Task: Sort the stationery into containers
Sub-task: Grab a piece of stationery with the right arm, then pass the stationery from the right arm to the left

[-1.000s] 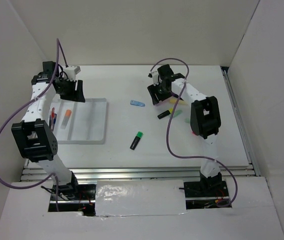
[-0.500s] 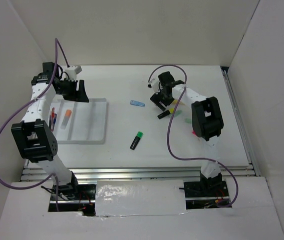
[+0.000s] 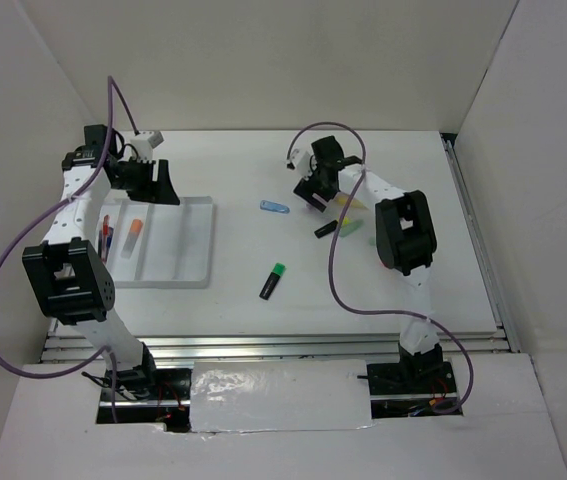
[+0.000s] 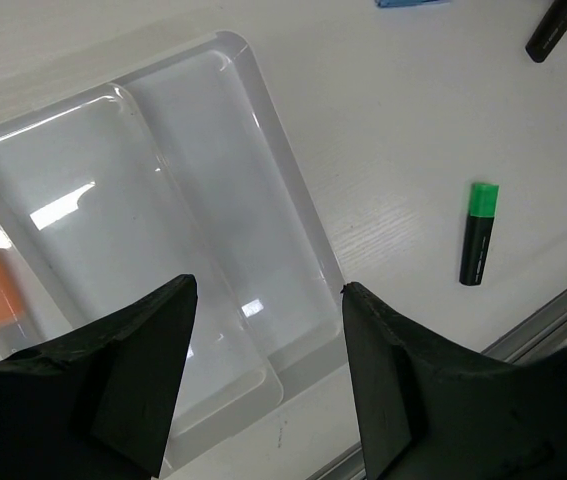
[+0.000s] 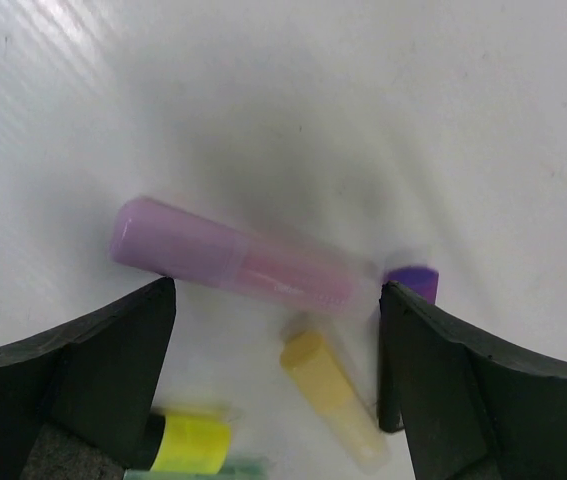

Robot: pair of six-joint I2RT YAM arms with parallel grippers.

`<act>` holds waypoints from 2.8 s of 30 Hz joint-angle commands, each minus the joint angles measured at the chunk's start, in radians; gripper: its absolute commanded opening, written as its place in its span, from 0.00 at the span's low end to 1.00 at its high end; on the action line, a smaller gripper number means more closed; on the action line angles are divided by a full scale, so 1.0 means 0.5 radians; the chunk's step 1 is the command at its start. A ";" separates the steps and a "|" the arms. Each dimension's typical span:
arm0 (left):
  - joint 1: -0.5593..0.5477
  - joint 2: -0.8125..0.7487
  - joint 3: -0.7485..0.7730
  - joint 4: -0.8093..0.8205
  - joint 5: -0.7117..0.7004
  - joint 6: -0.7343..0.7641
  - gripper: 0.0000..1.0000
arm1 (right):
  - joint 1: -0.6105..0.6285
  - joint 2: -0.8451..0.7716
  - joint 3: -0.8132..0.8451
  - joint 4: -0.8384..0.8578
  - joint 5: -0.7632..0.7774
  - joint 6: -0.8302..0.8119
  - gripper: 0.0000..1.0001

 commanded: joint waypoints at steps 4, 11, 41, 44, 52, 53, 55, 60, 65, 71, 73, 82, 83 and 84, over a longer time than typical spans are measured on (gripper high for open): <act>0.056 0.074 0.028 -0.035 0.161 -0.053 0.72 | 0.019 0.187 0.311 -0.078 -0.120 -0.045 0.88; 0.111 0.141 0.071 -0.065 0.247 -0.093 0.72 | -0.024 0.365 0.599 -0.262 -0.160 -0.018 0.87; 0.130 -0.235 -0.211 0.130 0.467 -0.172 0.73 | -0.024 0.326 0.447 -0.851 -0.387 0.016 0.32; 0.130 -0.413 -0.355 0.375 0.529 -0.331 0.75 | 0.009 0.267 0.385 -0.839 -0.408 0.062 0.18; -0.051 -0.895 -0.947 1.048 0.348 -0.994 0.77 | 0.105 -0.146 0.226 -0.719 -0.871 0.531 0.00; -0.082 -0.935 -1.030 1.091 0.345 -1.037 0.78 | 0.120 -0.208 0.192 -0.674 -0.954 0.592 0.00; -0.164 -1.048 -1.161 1.253 0.284 -1.193 0.81 | 0.144 -0.333 0.131 -0.627 -1.199 0.764 0.00; -0.443 -1.172 -1.248 1.352 -0.051 -1.473 0.99 | 0.242 -0.560 -0.025 -0.453 -1.546 1.190 0.00; -0.662 -1.175 -1.279 1.428 -0.317 -1.654 0.99 | 0.377 -0.730 -0.213 -0.176 -1.599 1.397 0.00; -0.757 -1.114 -1.325 1.597 -0.300 -1.823 0.96 | 0.531 -0.822 -0.253 -0.118 -1.574 1.519 0.00; -0.778 -1.064 -1.328 1.610 -0.287 -1.838 0.94 | 0.565 -0.822 -0.241 -0.112 -1.565 1.538 0.00; -0.794 -0.951 -1.432 1.745 -0.171 -1.940 0.55 | 0.638 -0.776 -0.133 -0.118 -1.565 1.581 0.00; -0.791 -0.963 -1.432 1.724 -0.171 -1.930 0.48 | 0.638 -0.770 -0.130 -0.121 -1.568 1.587 0.00; -0.794 -0.969 -1.429 1.714 -0.177 -1.918 0.44 | 0.638 -0.764 -0.124 -0.124 -1.571 1.587 0.00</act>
